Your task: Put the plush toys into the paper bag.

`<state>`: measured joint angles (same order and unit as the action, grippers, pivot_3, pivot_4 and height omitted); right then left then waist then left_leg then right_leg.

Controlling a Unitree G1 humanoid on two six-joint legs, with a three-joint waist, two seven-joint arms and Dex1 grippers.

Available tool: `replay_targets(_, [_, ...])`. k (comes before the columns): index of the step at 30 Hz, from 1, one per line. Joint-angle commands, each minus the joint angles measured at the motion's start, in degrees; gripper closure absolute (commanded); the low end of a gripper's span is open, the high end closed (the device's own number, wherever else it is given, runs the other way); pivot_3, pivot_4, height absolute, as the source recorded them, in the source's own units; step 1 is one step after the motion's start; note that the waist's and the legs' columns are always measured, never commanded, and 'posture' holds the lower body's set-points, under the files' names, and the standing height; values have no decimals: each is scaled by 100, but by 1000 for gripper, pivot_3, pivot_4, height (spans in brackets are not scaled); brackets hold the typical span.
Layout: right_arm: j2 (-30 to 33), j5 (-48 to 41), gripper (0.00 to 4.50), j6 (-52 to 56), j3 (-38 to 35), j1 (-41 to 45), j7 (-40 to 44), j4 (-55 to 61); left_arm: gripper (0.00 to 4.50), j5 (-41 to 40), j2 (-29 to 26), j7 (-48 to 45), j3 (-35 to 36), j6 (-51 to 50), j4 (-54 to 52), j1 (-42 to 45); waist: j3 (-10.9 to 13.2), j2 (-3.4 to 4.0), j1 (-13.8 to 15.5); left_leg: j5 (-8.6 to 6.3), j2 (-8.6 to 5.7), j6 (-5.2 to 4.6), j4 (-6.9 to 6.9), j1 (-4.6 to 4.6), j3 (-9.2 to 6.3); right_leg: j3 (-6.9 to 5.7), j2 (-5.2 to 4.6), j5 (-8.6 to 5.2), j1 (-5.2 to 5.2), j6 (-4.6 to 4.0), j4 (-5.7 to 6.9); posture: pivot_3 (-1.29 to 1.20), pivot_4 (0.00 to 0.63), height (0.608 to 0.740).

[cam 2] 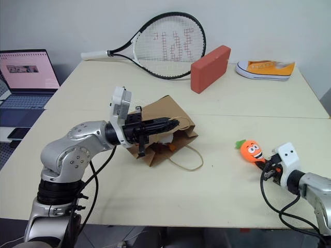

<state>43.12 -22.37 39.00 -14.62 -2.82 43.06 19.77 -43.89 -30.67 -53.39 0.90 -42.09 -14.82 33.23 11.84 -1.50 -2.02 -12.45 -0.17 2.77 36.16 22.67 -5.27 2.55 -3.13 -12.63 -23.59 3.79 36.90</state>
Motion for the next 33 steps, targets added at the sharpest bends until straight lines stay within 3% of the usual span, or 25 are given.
replay_targets(1, [130,-363,4491,313,433,376,138,1012,4500,-158,-113,-39,246,-21,-55,105,0,0,-5,0,1,0,0,-1,-1,-1,0,0,0,1,1,0,150,740])
replay_targets(6, [-119,-550,4491,806,1273,1014,-69,1441,4500,-236,-121,17,241,-78,-135,138,0,-2,21,0,-1,0,0,4,-8,-6,0,0,2,1,-4,0,150,740])
replay_targets(14, [-1393,-166,4491,886,2408,1914,-763,574,4500,-273,-47,62,155,-157,-301,97,0,-1,20,0,-3,1,-2,8,-21,-13,0,6,0,10,-3,0,150,740])
replay_targets(26, [-3249,-195,4491,1054,2132,2957,-1838,-805,4500,-297,-77,50,83,-233,-483,-44,0,-1,11,0,-2,1,-4,8,-25,-16,2,7,-4,10,2,0,150,740])
replay_targets(33, [-3741,44,4491,989,2170,3529,-2235,-1664,4500,-307,-42,3,20,-225,-451,7,0,-1,9,0,-2,1,-7,10,-26,-17,2,7,-8,9,3,0,150,740])
